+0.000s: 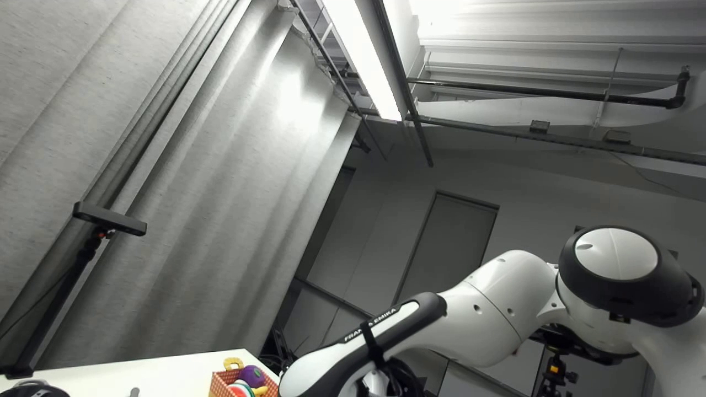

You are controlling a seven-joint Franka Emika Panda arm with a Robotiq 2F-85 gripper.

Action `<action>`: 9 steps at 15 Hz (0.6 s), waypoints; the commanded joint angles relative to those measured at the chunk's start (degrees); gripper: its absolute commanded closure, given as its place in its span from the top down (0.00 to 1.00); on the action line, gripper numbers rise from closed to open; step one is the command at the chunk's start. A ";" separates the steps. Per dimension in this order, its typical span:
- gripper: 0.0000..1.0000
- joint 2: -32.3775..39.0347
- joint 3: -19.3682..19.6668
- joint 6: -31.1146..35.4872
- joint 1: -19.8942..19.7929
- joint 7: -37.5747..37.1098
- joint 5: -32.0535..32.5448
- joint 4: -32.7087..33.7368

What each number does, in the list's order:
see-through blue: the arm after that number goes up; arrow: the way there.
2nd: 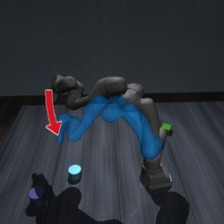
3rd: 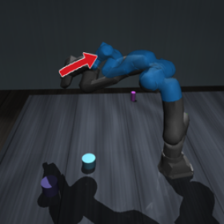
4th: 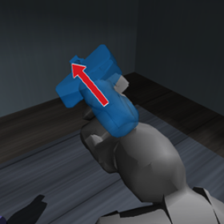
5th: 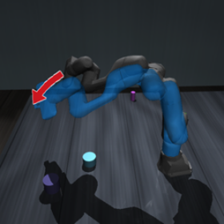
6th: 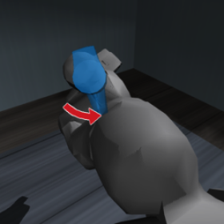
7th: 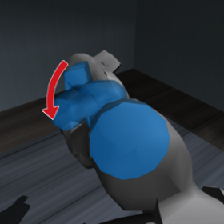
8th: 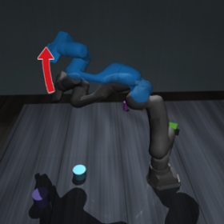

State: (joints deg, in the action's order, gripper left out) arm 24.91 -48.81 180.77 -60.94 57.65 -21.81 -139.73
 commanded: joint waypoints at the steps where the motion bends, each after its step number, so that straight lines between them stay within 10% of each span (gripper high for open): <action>1: 0.04 0.31 -0.05 0.34 0.94 0.55 0.64 0.41; 9: 0.04 0.02 2.49 0.33 6.10 0.44 1.15 0.49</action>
State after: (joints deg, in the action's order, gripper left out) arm 24.90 -47.99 180.77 -56.85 57.67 -21.67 -139.73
